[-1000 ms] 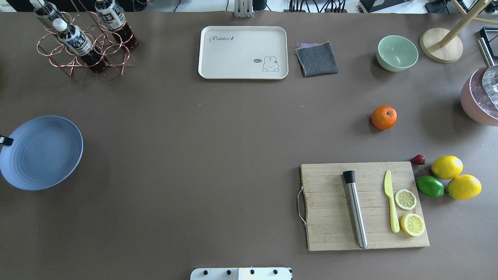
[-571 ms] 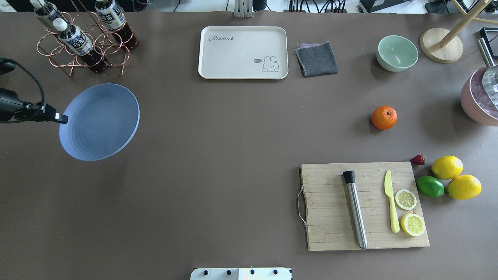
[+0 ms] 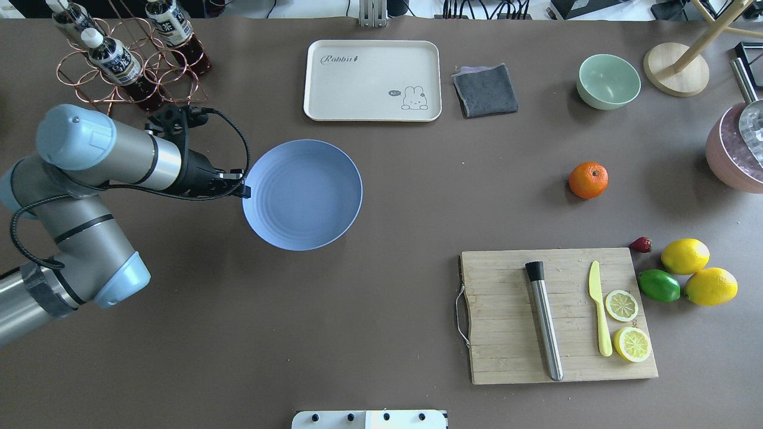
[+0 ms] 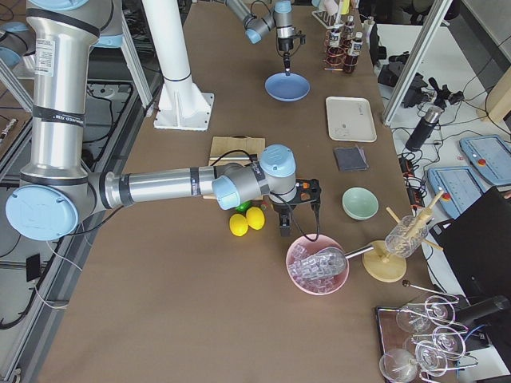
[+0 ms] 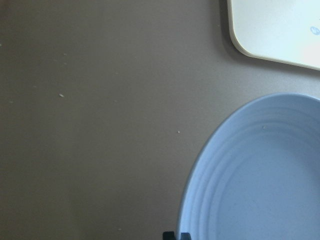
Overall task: Pick orange to plate
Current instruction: 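Push the blue plate with the left gripper toward the table center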
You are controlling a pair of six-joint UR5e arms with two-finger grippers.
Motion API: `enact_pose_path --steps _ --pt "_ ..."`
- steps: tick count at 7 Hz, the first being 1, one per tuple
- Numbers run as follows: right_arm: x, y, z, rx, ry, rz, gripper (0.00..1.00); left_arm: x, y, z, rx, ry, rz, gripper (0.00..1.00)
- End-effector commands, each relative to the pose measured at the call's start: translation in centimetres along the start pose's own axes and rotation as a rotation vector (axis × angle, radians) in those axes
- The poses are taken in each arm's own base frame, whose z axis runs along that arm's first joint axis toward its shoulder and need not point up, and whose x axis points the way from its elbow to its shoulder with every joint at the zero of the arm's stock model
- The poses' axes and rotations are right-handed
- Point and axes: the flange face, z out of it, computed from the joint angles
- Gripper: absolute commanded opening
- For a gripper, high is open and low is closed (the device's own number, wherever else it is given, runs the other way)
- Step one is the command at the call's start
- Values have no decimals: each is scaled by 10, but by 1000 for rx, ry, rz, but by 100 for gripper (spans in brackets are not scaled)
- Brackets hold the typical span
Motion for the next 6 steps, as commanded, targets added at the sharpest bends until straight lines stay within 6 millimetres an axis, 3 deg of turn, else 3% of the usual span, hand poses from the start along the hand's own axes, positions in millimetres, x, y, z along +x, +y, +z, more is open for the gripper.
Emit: enact_pose_path --steps 1,3,4,5,6 --pt "0 0 0 0 -1 0 99 68 30 42 6 3 -19 0" --pt "1 -1 2 -3 1 1 99 81 32 56 23 -35 -22 0" --pt "1 -1 3 -6 1 1 99 79 32 57 26 -42 -15 79" --pt "-6 -1 8 -16 -2 -13 100 73 29 57 76 -61 -8 98" --pt "-14 -7 7 -10 -8 -28 100 69 23 48 82 -58 -5 98"
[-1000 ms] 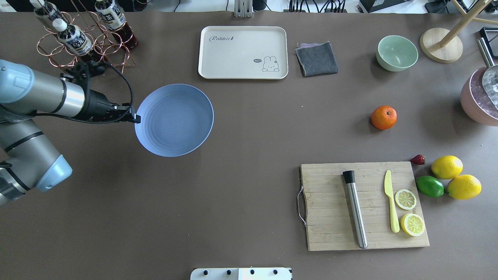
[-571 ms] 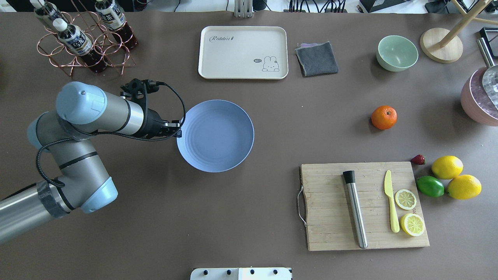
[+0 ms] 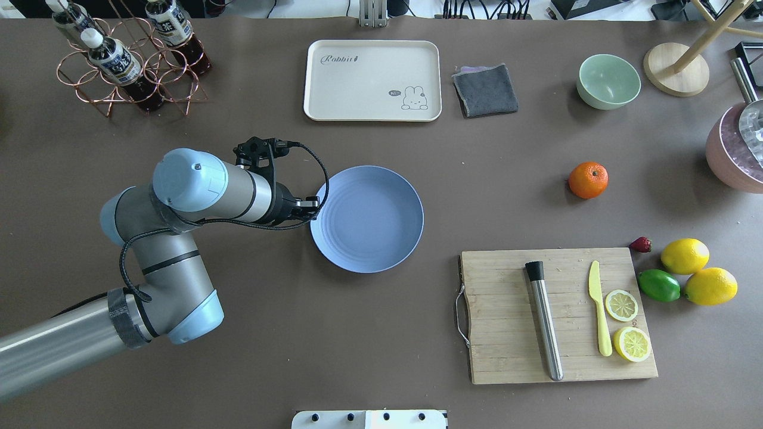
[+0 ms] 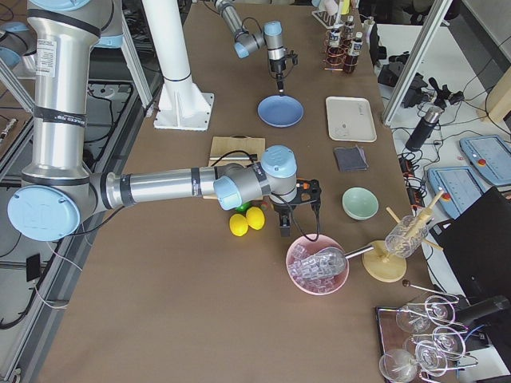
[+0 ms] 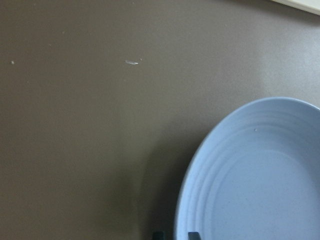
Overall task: Pick orange to plate
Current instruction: 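Withdraw the left gripper while the right gripper moves toward the orange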
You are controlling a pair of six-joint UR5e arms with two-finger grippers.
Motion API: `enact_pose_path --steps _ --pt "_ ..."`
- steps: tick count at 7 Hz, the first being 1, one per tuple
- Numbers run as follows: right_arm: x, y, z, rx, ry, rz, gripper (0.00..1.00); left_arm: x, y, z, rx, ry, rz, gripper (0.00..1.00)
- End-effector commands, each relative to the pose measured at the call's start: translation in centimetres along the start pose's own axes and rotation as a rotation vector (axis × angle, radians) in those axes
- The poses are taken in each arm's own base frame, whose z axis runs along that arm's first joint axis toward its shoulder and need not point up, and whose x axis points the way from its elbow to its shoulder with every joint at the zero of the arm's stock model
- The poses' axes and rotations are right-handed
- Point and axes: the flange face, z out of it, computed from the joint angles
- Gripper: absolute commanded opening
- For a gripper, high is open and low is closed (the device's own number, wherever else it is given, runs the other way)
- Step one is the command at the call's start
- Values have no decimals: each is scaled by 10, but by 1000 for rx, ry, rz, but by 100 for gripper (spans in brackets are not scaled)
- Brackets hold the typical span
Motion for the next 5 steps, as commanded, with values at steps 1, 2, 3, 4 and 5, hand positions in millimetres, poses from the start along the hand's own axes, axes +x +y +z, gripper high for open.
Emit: enact_pose_path --steps 1,2,3,4,5 --pt "-27 -14 6 -4 -13 -45 100 -45 -34 -29 12 -22 10 98" --pt "-40 -23 16 -10 -3 -19 100 -99 -62 -70 -48 -33 74 98" --pt "-69 -32 33 -11 21 3 100 -149 -91 -113 -51 -76 112 98" --pt "-103 -40 57 -11 57 9 100 -201 -109 -145 -74 -142 140 98" --pt "-130 -54 79 -15 76 20 100 -261 -128 -180 -95 -191 222 98"
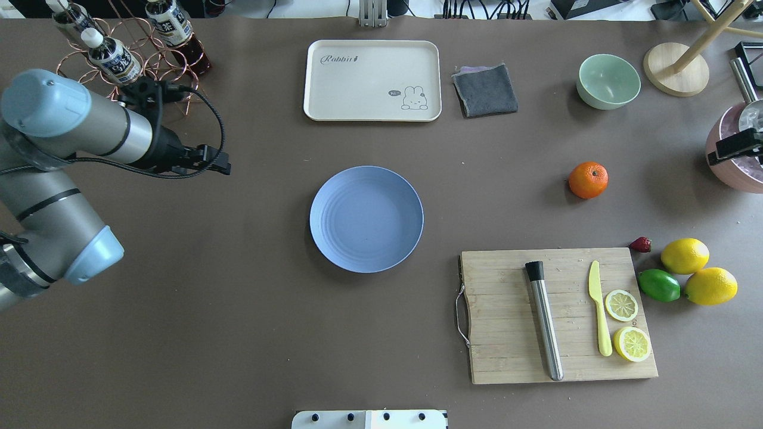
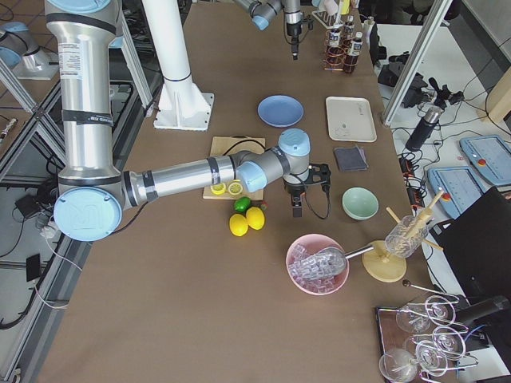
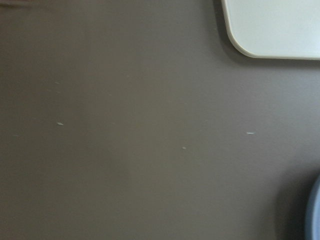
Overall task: Pick orange to plate
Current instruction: 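Withdraw the left gripper while the right gripper moves toward the orange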
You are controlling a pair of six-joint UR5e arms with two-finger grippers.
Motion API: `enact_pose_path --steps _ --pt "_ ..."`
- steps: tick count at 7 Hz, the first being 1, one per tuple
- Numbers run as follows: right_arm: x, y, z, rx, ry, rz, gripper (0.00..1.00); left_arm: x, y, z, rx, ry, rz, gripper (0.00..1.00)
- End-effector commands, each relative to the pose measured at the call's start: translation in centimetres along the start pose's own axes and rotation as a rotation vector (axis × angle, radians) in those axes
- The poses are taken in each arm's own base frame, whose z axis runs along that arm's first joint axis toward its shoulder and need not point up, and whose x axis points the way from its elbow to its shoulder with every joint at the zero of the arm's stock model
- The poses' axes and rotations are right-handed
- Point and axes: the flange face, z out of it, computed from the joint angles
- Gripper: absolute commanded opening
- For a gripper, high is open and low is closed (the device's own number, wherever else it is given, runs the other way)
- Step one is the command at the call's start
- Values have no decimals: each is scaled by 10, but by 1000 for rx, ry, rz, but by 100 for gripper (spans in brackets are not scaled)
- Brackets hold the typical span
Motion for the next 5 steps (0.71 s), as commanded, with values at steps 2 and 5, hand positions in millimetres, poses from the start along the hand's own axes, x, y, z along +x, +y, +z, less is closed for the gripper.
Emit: enact_pose_path --steps 2,5 --pt "-58 -23 45 -25 27 6 100 -200 -32 -134 -85 -110 204 98" --pt "-89 -45 63 -38 21 38 99 -285 0 -161 -205 -151 238 98"
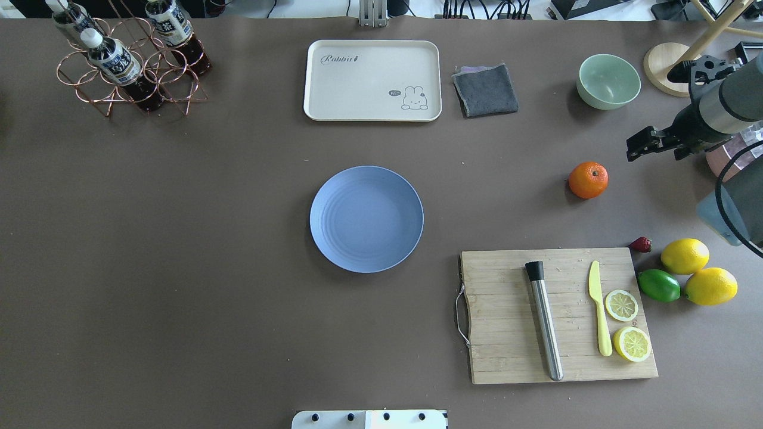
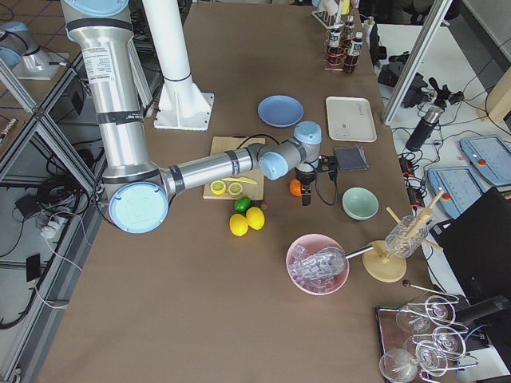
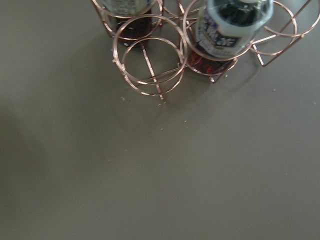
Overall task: Pick orange to plate
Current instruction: 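Withdraw the left gripper while the right gripper moves toward the orange, then lower the right gripper onto the orange and close it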
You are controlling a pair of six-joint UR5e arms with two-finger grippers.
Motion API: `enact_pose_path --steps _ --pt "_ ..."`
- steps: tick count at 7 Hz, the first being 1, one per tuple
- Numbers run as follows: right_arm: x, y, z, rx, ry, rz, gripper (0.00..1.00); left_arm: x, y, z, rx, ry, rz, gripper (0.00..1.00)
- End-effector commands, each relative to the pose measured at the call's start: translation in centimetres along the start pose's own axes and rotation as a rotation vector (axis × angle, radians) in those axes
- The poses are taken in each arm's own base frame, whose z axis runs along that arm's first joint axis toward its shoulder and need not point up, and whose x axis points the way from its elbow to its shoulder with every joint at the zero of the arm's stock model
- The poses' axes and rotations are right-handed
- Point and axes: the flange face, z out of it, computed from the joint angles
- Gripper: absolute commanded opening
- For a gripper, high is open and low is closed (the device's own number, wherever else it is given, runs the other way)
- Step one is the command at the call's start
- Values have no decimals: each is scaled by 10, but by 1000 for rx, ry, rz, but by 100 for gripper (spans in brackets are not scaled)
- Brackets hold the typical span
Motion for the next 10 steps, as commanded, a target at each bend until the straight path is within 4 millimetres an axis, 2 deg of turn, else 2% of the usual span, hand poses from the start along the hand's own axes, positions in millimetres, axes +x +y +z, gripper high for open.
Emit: enact_pose_path --steps 1,2,3,4,6,10 --pt "-37 -16 22 -19 -7 44 100 -26 34 12 -52 16 -10 98" --pt "-52 -23 25 -21 -11 45 99 -24 36 12 -48 43 -11 98" --pt "-78 -20 38 -37 -19 76 100 -23 36 12 -47 46 -10 98" --pt "-83 -17 46 -36 -6 75 100 -23 36 12 -47 46 -10 98" --pt "-80 -6 59 -51 13 67 100 -23 37 12 -47 46 -10 98" --pt "-88 6 76 -70 33 53 100 -24 37 12 -48 46 -11 98"
